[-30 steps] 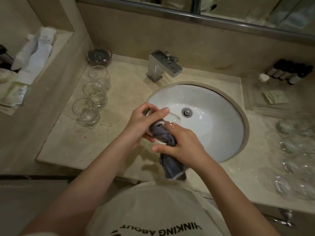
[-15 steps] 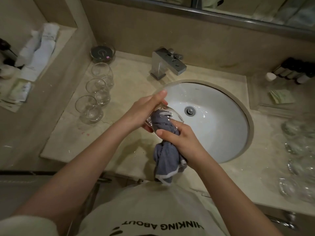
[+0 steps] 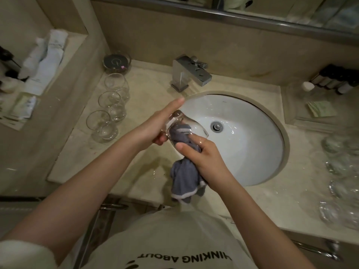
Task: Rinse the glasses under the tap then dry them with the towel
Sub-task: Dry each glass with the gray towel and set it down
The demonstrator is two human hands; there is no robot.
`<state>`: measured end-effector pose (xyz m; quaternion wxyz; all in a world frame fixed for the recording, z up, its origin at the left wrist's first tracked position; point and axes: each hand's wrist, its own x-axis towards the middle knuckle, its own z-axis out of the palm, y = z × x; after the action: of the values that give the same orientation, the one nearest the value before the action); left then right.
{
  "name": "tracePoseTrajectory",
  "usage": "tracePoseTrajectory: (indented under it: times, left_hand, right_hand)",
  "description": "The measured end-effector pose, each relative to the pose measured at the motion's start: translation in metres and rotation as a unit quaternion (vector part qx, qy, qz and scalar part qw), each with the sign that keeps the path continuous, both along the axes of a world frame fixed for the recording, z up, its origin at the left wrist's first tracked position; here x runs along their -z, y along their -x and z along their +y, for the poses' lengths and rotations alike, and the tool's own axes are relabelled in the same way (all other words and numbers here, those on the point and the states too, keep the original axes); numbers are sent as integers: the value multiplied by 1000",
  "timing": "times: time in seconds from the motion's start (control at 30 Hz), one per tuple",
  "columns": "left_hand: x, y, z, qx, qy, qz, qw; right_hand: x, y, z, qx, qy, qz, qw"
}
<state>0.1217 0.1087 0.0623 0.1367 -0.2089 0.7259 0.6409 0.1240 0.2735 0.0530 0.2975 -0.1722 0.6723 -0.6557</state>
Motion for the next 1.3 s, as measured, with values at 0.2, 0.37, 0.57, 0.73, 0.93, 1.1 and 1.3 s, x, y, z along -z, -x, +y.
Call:
tracePoseTrajectory:
  times: [0.2,0.37,0.57,0.73,0.93,1.1,1.3]
  left_hand:
    - [0,-1,3,-28,33,189,981]
    - [-9,2,-1,7,27,140,990]
    - [-5,6,8,-30,17,56,998]
    - [2,2,-9,42,-169,122,977]
    - [-11,7,-7,50,-5,-30,998]
    - [-5,2,-1,7,-93,80,992]
    - [-2,-6,-18,51,-153,54,985]
  right_hand:
    - [-13,2,0,-12,171,-291,941]
    - [-8,2,-4,20,171,-267,948]
    - [-3,1,-9,25,101,-147,984]
    - [5,-2,-7,32,237,-376,895]
    - [4,-2,-11,44,90,-146,984]
    - [6,-2,-11,33,240,-381,892]
    - [-2,-3,-11,6,198,-253,947]
